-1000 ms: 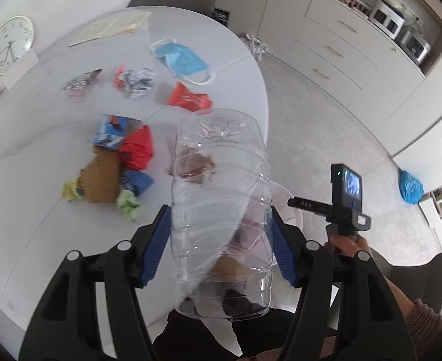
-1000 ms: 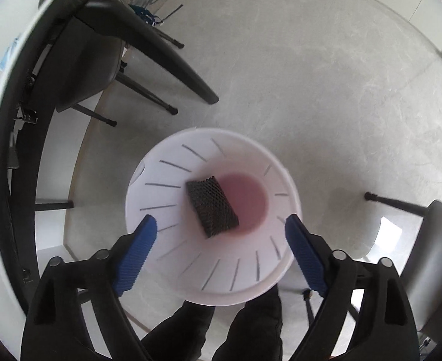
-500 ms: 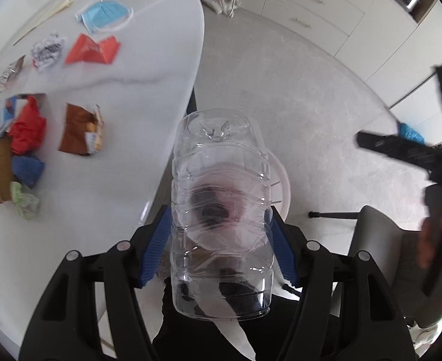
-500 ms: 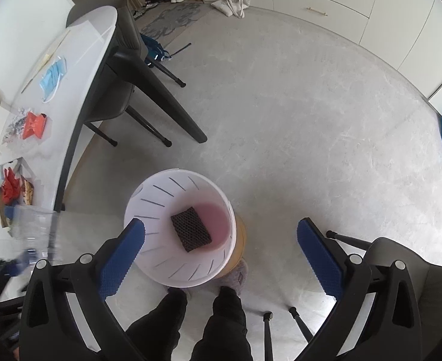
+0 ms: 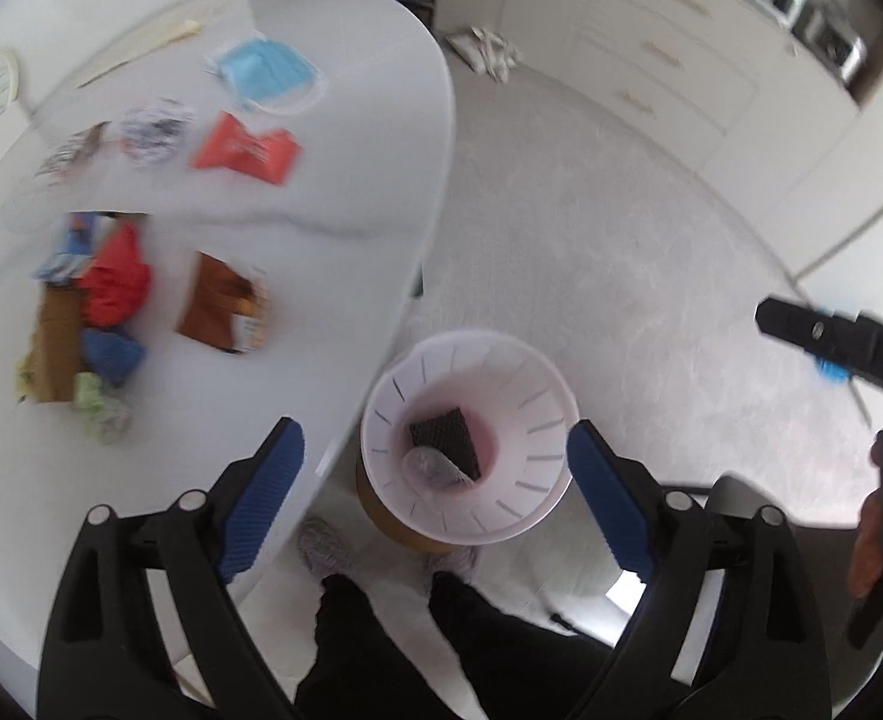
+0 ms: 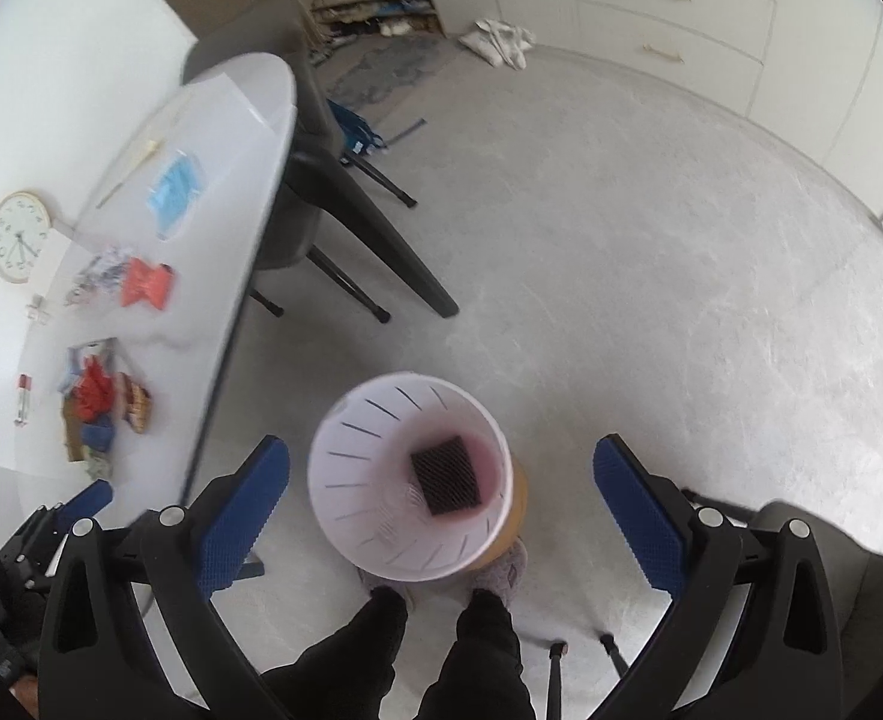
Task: Collect trash
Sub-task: 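Carry the black net to the wastebasket and open the right tool, then grasp the blue face mask with the right tool, then drop the mask in the wastebasket while the left tool grasps crumpled newspaper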
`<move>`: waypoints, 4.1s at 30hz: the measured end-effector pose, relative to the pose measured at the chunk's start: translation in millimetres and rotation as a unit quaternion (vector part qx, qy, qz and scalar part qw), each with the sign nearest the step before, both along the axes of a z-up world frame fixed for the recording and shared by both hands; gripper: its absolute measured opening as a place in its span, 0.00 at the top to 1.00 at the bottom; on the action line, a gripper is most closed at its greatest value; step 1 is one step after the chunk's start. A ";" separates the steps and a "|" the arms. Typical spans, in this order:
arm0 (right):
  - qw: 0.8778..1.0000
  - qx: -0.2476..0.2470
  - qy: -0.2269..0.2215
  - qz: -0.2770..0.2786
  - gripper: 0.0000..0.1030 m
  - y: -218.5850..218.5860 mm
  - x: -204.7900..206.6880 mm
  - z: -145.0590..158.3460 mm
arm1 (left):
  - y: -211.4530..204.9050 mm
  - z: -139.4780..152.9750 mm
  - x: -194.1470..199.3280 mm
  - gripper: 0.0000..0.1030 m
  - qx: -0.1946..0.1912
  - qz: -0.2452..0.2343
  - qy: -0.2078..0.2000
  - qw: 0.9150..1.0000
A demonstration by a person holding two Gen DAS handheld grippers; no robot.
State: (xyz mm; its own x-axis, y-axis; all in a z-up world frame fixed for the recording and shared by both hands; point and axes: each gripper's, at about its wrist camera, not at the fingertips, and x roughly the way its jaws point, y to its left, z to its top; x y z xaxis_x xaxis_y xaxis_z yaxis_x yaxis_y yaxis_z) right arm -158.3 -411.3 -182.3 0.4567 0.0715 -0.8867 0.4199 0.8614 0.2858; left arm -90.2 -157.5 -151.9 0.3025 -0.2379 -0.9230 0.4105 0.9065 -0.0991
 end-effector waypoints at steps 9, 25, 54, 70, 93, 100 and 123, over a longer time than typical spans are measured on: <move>0.991 -0.046 -0.083 0.091 0.02 46.7 29.6 76.6 | 94.9 73.1 11.8 0.09 -0.017 0.130 -0.070 0.989; 0.969 -0.061 -0.105 0.214 0.02 150.0 182.3 84.4 | 186.4 60.9 64.2 0.09 0.007 0.234 -0.059 0.970; 0.976 -0.102 -0.049 0.185 0.82 186.8 433.9 -13.5 | 190.9 24.1 225.0 0.10 -0.016 0.094 -0.045 0.994; 0.985 -0.063 -0.139 0.074 0.81 90.7 222.4 89.1 | 112.0 -67.7 326.2 0.54 -0.004 0.114 0.064 0.991; 0.999 0.001 -0.025 0.032 0.79 78.4 33.4 6.5 | 124.4 51.3 183.1 0.67 -0.034 0.049 -0.037 0.998; 0.994 0.048 0.081 0.058 0.79 99.9 44.3 -141.5 | 106.0 60.6 96.9 0.67 -0.044 0.003 -0.025 0.999; 0.997 -0.053 0.010 0.055 0.06 56.3 9.8 -43.8 | 11.5 -0.3 -1.0 0.66 -0.011 -0.125 0.028 0.992</move>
State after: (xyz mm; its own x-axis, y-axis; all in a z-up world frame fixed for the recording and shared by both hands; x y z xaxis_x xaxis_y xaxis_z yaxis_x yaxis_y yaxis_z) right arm -148.5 -355.0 -226.1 0.4339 0.0259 -0.9006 0.3263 0.9272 0.1839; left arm -91.1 -146.1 -152.2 0.1792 -0.3193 -0.9306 0.6159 0.7740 -0.1469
